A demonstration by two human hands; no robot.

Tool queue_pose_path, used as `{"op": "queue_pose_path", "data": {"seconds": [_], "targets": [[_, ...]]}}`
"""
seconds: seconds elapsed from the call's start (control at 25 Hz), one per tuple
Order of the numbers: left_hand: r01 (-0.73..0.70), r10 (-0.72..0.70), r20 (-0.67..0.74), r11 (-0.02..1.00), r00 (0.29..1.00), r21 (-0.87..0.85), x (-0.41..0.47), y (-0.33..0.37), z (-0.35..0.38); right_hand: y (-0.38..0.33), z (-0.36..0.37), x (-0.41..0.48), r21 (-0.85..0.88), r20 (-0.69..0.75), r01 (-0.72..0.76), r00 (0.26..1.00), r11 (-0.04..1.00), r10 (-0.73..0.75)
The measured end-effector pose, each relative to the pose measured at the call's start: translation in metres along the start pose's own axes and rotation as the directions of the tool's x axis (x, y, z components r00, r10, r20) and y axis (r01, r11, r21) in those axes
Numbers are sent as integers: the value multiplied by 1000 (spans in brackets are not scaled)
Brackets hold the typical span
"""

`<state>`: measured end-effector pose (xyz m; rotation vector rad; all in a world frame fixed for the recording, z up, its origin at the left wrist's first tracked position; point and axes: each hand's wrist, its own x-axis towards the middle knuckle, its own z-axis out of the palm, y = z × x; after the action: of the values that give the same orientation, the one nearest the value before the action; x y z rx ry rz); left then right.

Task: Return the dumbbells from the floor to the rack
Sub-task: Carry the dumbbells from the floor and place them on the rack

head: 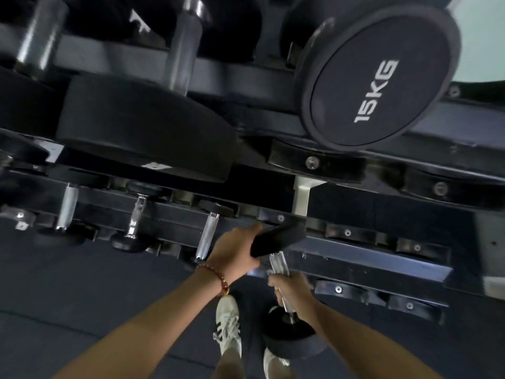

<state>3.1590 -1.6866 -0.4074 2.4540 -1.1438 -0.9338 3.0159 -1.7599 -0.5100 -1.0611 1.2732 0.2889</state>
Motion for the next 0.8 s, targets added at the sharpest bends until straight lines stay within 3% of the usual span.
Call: {"op": "queue_pose_path", "data": {"seconds": [0.2,0.32,0.64,0.8], "targets": [[-43,57,-83,986,995,158,20,-15,1,-8,15,46,-133,-131,113,983,985,-131],[-66,82,-95,984,992,167,44,-14,3,-18,19,64,-60,-179,137,973,989,-145],[-236,241,26,911,970,338,124,-1,30,-18,14,98,269,-209,10,977,963,48],[-199,182,82,917,980,345,135,-15,48,-4,20,114,275,-224,-43,968,960,108]]}}
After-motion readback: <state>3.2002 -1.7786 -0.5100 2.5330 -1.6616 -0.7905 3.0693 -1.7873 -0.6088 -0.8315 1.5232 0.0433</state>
